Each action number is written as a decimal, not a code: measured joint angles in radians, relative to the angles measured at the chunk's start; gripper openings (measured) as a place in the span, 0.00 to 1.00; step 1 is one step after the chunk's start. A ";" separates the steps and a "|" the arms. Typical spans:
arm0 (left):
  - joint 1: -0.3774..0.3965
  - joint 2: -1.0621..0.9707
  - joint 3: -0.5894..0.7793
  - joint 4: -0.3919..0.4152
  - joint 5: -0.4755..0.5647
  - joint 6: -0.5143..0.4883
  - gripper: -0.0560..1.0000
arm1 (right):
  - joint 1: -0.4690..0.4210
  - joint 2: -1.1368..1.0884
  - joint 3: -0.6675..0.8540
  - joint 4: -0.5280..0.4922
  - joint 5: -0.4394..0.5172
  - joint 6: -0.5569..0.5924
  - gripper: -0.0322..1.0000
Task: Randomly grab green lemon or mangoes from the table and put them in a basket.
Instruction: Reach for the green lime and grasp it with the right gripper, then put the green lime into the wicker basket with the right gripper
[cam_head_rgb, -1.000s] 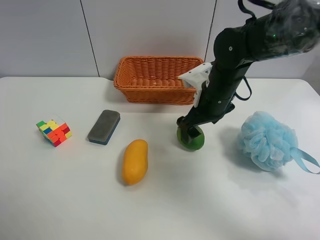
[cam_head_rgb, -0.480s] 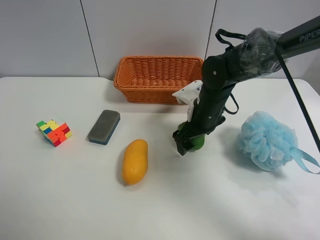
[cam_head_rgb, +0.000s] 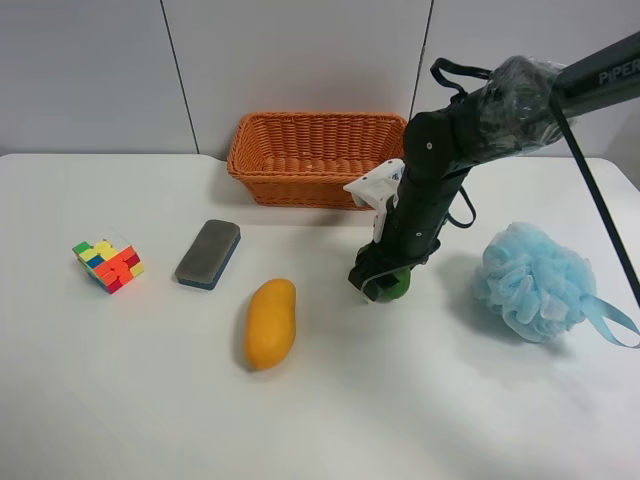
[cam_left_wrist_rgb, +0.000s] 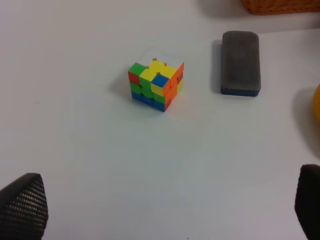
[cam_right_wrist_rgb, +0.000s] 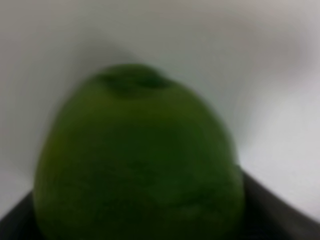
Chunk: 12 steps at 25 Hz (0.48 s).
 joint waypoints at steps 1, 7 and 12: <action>0.000 0.000 0.000 0.000 0.000 0.000 0.99 | 0.000 0.000 0.000 0.000 0.000 0.000 0.63; 0.000 0.000 0.000 0.000 0.000 0.000 0.99 | 0.000 0.000 0.000 0.000 0.000 0.000 0.63; 0.000 0.000 0.000 0.000 0.000 0.000 0.99 | 0.000 -0.032 0.000 0.000 0.024 0.000 0.63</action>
